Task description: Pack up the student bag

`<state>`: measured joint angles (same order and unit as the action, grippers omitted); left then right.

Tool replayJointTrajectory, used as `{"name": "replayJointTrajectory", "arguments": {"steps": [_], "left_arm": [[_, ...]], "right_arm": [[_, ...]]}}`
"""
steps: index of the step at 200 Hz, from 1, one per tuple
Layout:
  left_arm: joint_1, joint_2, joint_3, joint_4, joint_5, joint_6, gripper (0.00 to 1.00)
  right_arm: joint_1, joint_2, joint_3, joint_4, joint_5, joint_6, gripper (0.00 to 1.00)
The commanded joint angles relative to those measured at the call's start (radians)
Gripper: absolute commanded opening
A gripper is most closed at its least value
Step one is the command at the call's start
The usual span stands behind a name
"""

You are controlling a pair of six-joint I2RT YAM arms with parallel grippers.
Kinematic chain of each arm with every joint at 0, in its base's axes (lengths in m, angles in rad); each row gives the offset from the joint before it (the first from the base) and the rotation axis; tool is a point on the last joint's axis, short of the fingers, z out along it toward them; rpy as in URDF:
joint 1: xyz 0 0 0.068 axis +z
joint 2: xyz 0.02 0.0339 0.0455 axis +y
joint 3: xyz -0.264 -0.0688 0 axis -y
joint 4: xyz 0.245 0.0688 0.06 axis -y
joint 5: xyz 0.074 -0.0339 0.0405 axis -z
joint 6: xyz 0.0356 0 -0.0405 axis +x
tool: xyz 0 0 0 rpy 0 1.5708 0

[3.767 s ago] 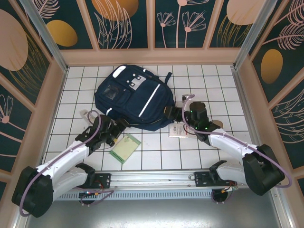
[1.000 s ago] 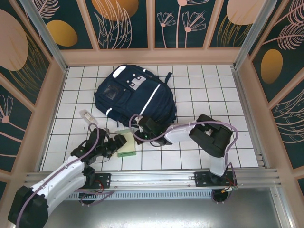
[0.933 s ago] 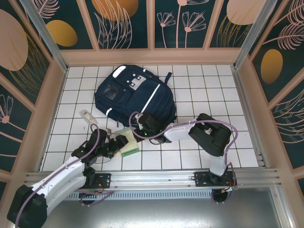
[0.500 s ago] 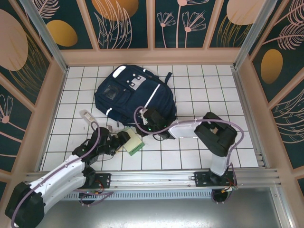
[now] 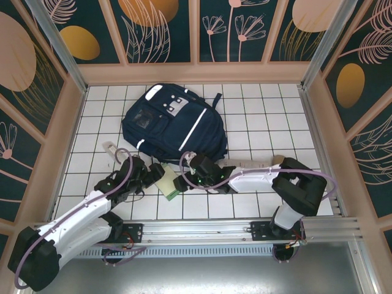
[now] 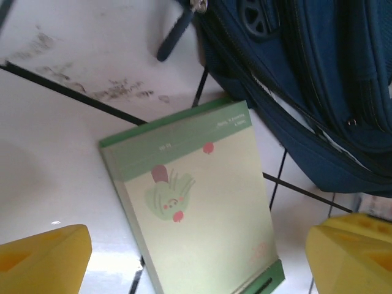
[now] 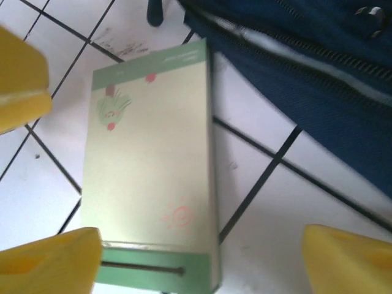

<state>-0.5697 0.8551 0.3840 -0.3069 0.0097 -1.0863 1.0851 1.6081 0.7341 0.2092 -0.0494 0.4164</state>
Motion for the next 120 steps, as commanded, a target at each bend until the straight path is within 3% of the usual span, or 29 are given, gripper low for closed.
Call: {"name": "replayJointTrajectory", "arguments": {"steps": [1, 9, 16, 44, 120], "left_arm": [[-0.002, -0.011, 0.088, -0.093, -0.14, 0.06, 0.92], [0.001, -0.023, 0.113, -0.127, -0.195, 0.071, 0.95], [0.003, -0.033, 0.139, -0.156, -0.24, 0.077, 0.99], [0.016, -0.068, 0.199, -0.198, -0.334, 0.092, 0.99], [0.029, -0.076, 0.182, -0.147, -0.299, 0.091, 0.99]], "right_arm": [[0.071, 0.023, 0.038, -0.033, 0.108, -0.022, 0.94], [0.094, 0.046, 0.056, -0.043, 0.145, -0.026, 0.99], [0.114, 0.066, 0.068, -0.05, 0.17, -0.031, 0.99], [0.173, 0.139, 0.119, -0.075, 0.238, -0.039, 0.99], [0.265, 0.271, 0.194, -0.145, 0.403, -0.018, 0.99]]}}
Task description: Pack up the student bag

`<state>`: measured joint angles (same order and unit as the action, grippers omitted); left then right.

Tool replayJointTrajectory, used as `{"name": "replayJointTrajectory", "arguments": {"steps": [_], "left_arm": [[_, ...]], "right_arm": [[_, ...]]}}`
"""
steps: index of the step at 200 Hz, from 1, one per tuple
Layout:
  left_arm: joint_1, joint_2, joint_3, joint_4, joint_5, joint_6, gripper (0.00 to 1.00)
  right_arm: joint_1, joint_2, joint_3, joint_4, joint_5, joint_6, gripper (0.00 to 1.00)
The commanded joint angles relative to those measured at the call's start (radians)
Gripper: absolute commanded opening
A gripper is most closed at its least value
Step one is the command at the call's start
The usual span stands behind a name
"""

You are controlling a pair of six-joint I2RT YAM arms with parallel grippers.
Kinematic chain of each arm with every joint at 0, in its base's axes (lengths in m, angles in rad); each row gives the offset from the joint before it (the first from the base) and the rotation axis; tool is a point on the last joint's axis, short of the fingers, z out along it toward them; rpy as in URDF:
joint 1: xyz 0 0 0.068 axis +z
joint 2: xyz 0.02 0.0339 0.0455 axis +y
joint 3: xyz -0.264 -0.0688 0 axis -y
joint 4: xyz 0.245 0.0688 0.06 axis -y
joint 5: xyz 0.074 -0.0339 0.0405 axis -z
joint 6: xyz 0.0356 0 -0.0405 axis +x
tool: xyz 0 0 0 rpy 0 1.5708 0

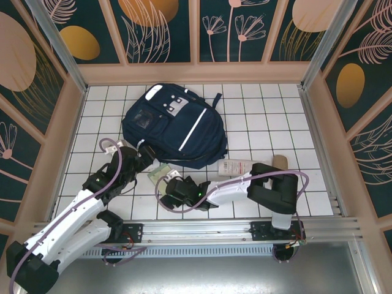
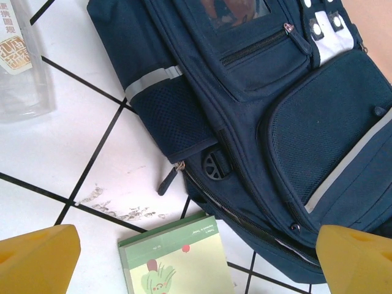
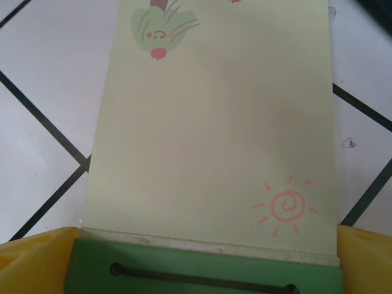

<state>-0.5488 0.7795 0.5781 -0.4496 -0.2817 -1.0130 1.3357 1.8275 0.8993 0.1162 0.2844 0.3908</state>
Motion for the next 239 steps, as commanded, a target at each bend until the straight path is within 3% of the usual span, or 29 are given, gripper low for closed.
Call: {"name": "replayJointTrajectory", "arguments": {"steps": [1, 52, 101, 121, 146, 239], "left_arm": [[0.008, 0.0, -0.013, -0.004, -0.007, 0.018, 0.99], [0.011, -0.003, -0.028, 0.016, 0.015, 0.016, 0.99], [0.011, -0.011, -0.039, 0.023, 0.024, 0.013, 0.98], [0.012, -0.015, -0.038, 0.022, 0.025, 0.014, 0.98], [0.01, -0.016, -0.037, 0.022, 0.023, 0.015, 0.98], [0.013, 0.036, -0.008, 0.062, 0.048, 0.044, 0.98]], "right_arm": [[0.015, 0.053, 0.031, -0.054, 0.072, 0.008, 0.99], [0.043, 0.123, 0.097, -0.123, 0.207, 0.038, 0.99], [0.032, 0.151, 0.096, -0.114, 0.202, 0.023, 0.99], [0.041, 0.152, 0.089, -0.111, 0.223, 0.02, 0.9], [0.045, 0.102, 0.057, -0.087, 0.239, 0.028, 0.8], [0.045, -0.222, -0.103, -0.068, 0.341, 0.039, 0.76]]}}
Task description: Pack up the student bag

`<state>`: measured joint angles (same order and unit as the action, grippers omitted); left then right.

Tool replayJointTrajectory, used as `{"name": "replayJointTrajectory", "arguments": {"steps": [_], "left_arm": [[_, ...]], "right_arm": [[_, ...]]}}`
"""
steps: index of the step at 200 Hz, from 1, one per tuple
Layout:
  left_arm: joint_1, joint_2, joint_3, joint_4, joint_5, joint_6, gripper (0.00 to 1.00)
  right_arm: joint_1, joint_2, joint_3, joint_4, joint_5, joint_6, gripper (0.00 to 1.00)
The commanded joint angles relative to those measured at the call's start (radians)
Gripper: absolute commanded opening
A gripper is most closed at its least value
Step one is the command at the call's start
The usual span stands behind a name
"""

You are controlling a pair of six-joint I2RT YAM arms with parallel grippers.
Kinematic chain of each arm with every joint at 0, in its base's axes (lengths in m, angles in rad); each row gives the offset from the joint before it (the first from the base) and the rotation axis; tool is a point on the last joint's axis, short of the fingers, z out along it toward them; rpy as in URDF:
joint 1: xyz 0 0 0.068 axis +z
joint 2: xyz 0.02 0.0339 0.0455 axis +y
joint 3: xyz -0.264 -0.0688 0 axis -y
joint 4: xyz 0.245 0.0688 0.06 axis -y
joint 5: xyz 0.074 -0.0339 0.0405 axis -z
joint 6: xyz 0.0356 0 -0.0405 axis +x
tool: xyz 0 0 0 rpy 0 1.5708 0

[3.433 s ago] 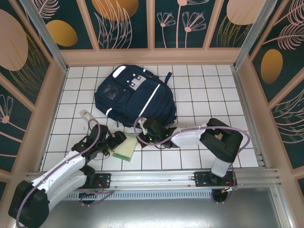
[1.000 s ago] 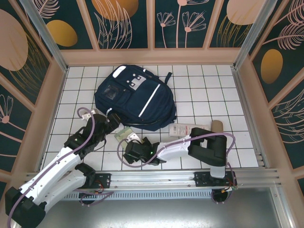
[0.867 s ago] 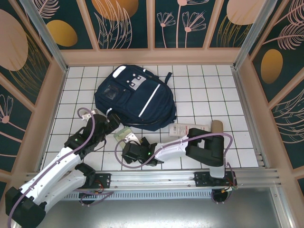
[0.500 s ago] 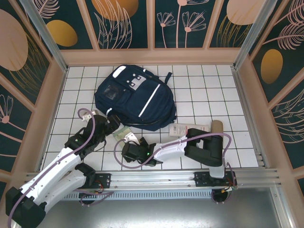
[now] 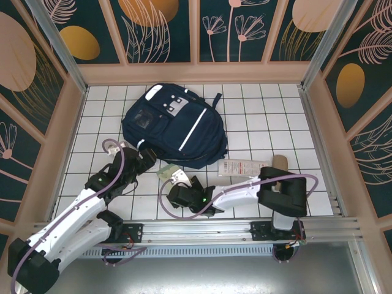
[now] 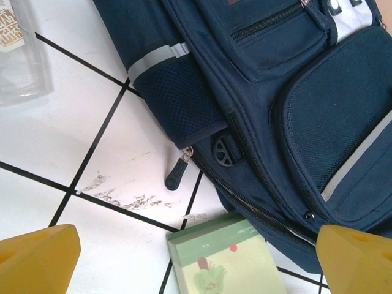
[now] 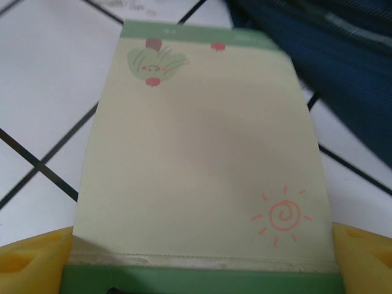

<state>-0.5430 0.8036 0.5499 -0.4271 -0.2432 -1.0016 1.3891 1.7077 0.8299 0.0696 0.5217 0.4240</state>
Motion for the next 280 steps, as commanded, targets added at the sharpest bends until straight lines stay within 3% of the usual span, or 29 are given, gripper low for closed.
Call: {"name": "replayJointTrajectory", "arguments": {"steps": [1, 50, 139, 188, 244, 280], "left_arm": [[0.007, 0.013, 0.02, 0.04, 0.01, 0.034, 0.98], [0.007, 0.081, 0.06, 0.088, 0.045, 0.093, 0.94], [0.005, 0.32, 0.188, 0.166, 0.105, 0.216, 0.86], [-0.029, 0.484, 0.289, 0.241, 0.166, 0.313, 0.78], [-0.137, 0.735, 0.487, 0.315, 0.168, 0.457, 0.66], [-0.213, 0.93, 0.647, 0.328, 0.159, 0.552, 0.58]], "right_arm": [[-0.009, -0.106, -0.035, -0.022, 0.105, 0.006, 0.76], [-0.049, -0.335, -0.148, -0.067, 0.155, 0.041, 0.73], [-0.26, -0.801, -0.241, -0.198, 0.107, 0.019, 0.69], [-0.389, -0.882, -0.198, -0.289, 0.108, -0.013, 0.68], [-0.546, -0.904, -0.198, -0.318, 0.103, 0.024, 0.68], [-0.591, -0.937, -0.216, -0.333, 0.1, 0.037, 0.69]]}}
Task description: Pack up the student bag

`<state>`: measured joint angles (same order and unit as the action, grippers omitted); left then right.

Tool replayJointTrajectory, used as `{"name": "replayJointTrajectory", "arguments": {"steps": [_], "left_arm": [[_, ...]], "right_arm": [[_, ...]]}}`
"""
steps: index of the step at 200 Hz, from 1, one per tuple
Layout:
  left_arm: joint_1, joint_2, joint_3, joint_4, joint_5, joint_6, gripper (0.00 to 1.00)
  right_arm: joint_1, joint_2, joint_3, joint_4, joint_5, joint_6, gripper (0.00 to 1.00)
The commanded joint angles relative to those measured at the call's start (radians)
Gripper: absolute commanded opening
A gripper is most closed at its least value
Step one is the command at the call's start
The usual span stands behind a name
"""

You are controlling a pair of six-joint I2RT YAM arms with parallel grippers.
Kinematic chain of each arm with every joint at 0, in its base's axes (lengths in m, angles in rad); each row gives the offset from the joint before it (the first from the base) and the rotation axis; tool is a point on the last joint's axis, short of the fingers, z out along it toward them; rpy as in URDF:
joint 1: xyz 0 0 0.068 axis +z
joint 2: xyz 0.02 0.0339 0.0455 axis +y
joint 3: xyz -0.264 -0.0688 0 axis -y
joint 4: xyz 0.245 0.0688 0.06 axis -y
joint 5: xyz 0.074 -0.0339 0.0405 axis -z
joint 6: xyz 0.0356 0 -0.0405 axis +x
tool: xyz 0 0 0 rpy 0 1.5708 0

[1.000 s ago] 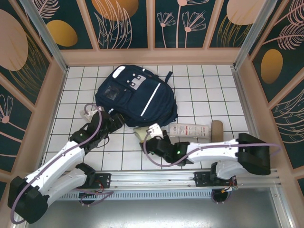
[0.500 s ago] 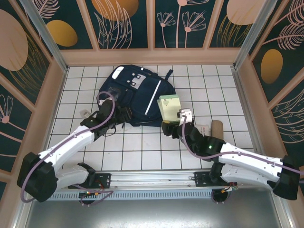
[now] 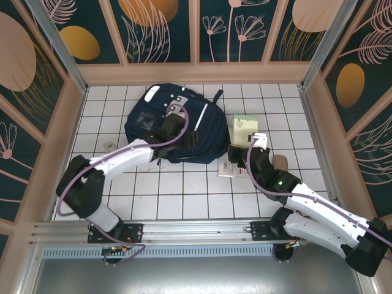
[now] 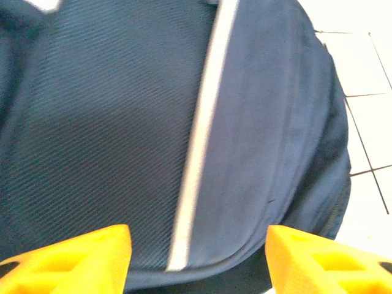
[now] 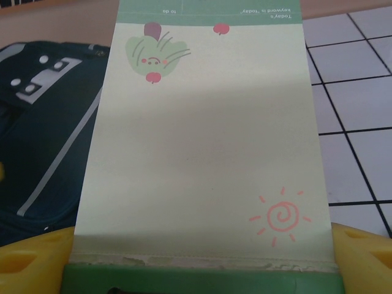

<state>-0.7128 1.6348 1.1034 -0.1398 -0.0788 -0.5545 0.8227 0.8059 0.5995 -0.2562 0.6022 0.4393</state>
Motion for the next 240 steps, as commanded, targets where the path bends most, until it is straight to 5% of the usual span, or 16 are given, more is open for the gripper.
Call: {"name": "replayJointTrajectory", "arguments": {"steps": [1, 67, 164, 189, 202, 217, 240], "left_arm": [[-0.046, 0.107, 0.097, 0.041, -0.007, 0.106, 0.58], [-0.119, 0.35, 0.308, 0.006, -0.016, 0.212, 0.48], [-0.191, 0.477, 0.401, -0.066, -0.208, 0.28, 0.56], [-0.19, 0.493, 0.4, -0.07, -0.252, 0.28, 0.48], [-0.19, 0.494, 0.402, -0.076, -0.282, 0.278, 0.22], [-0.189, 0.473, 0.396, -0.076, -0.304, 0.266, 0.05], [-0.189, 0.403, 0.367, -0.065, -0.343, 0.253, 0.0]], "right_arm": [[-0.025, -0.036, 0.014, -0.009, 0.02, 0.023, 0.69], [-0.057, -0.06, -0.012, 0.006, -0.015, 0.029, 0.69], [-0.077, -0.062, -0.017, 0.007, -0.033, 0.033, 0.7], [-0.077, -0.063, -0.018, 0.008, -0.037, 0.035, 0.7], [-0.079, -0.063, -0.02, 0.01, -0.043, 0.035, 0.7], [-0.079, -0.062, -0.023, 0.013, -0.049, 0.035, 0.7], [-0.08, -0.062, -0.025, 0.023, -0.063, 0.029, 0.7]]}}
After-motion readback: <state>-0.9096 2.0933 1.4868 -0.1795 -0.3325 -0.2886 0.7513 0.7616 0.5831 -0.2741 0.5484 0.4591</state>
